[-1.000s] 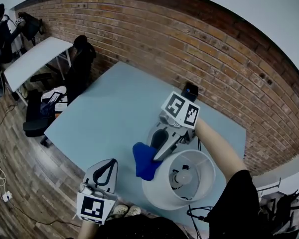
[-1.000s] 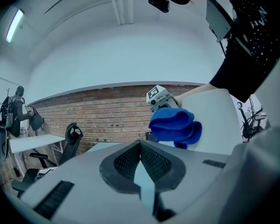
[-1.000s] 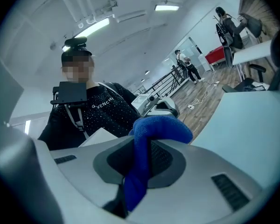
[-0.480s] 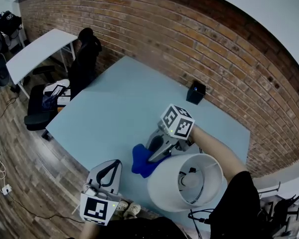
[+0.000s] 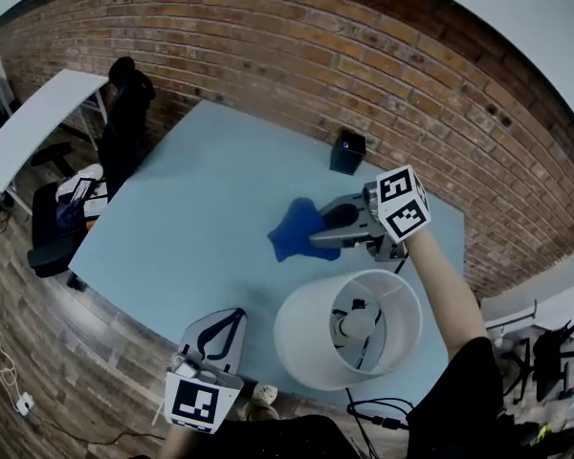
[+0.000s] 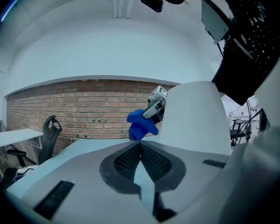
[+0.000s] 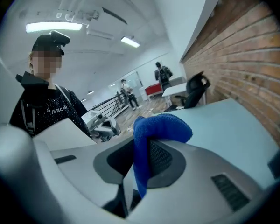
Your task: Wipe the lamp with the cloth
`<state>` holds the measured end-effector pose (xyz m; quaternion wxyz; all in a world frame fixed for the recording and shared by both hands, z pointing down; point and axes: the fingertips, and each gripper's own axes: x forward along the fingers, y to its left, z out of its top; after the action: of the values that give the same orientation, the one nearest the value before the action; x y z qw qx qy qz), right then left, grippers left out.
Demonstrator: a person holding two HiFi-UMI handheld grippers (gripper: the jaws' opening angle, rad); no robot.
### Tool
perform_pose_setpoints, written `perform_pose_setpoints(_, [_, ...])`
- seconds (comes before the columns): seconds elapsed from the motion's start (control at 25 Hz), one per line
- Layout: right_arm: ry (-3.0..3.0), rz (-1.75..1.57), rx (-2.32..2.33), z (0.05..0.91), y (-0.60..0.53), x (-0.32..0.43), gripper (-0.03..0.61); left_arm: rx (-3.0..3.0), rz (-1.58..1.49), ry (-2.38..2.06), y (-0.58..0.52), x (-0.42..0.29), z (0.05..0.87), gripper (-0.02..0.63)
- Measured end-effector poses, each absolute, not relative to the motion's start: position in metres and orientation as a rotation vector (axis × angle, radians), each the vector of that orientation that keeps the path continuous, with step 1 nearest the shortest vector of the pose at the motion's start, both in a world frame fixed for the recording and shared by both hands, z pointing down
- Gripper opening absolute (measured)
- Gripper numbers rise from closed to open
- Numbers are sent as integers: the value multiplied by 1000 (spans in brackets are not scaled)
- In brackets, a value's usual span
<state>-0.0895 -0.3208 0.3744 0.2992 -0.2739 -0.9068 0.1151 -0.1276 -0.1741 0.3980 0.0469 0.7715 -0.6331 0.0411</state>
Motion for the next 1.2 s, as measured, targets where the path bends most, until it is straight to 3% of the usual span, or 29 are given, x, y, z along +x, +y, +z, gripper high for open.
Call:
perform_pose_setpoints(0.28, [-2654, 311, -38, 259, -333, 11, 58, 2568, 63, -1687, -206, -125, 379, 8])
perform_pose_setpoints(0.52, [-2747, 272, 330, 193, -251, 32, 58, 2798, 57, -1428, -213, -111, 361, 8])
perform_pose_setpoints(0.8, [-2668, 176, 626, 206, -171, -5, 58, 2982, 24, -1131, -186, -98, 363, 8])
perform_pose_setpoints(1.2, [-2461, 132, 923, 271, -142, -44, 59, 3012, 23, -959, -168, -102, 373, 8])
